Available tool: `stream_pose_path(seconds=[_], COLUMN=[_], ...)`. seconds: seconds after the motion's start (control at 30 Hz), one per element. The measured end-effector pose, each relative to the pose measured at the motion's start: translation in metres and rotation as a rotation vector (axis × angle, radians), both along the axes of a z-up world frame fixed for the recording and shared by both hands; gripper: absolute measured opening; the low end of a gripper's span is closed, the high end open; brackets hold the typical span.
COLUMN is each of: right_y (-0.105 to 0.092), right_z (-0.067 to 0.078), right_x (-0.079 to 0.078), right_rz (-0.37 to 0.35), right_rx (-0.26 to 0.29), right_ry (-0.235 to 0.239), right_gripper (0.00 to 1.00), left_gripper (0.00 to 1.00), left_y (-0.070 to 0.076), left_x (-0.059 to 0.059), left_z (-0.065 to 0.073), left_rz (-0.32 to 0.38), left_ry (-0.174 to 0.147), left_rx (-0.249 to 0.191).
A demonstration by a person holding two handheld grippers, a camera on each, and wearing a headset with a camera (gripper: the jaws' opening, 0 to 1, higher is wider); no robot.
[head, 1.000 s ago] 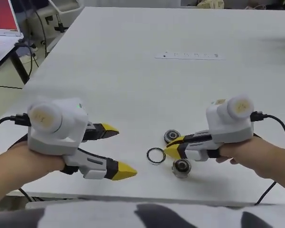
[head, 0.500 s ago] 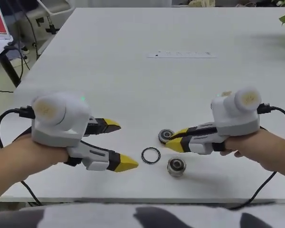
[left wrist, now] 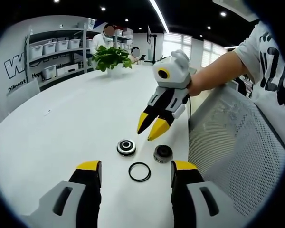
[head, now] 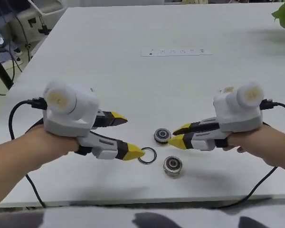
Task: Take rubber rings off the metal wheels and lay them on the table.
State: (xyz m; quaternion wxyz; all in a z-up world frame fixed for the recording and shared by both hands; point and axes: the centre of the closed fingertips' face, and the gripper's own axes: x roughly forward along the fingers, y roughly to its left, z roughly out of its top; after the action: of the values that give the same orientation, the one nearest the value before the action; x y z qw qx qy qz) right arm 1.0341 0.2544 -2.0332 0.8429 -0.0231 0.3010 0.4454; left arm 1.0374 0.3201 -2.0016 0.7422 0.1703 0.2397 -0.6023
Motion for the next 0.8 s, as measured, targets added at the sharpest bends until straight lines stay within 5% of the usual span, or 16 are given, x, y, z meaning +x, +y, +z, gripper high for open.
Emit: stream_pose_path(seconds=[0.27,0.8], right_y=[-0.007,-0.014], right_z=[-0.004,-0.022], right_x=[0.009,0.015], right_rz=[-0.015,-0.014], right_rx=[-0.021,-0.053], right_ry=[-0.026,-0.011], right_gripper=[0.25,0.24], left_gripper=[0.52,0.46], left_y=[-0.008,-0.018], left_x=[0.007,0.021], left_z=[-0.006,-0.025], left_rz=[-0.006,-0.004], left_ry=[0.015,0.027], left_rx=[0.009,0.043])
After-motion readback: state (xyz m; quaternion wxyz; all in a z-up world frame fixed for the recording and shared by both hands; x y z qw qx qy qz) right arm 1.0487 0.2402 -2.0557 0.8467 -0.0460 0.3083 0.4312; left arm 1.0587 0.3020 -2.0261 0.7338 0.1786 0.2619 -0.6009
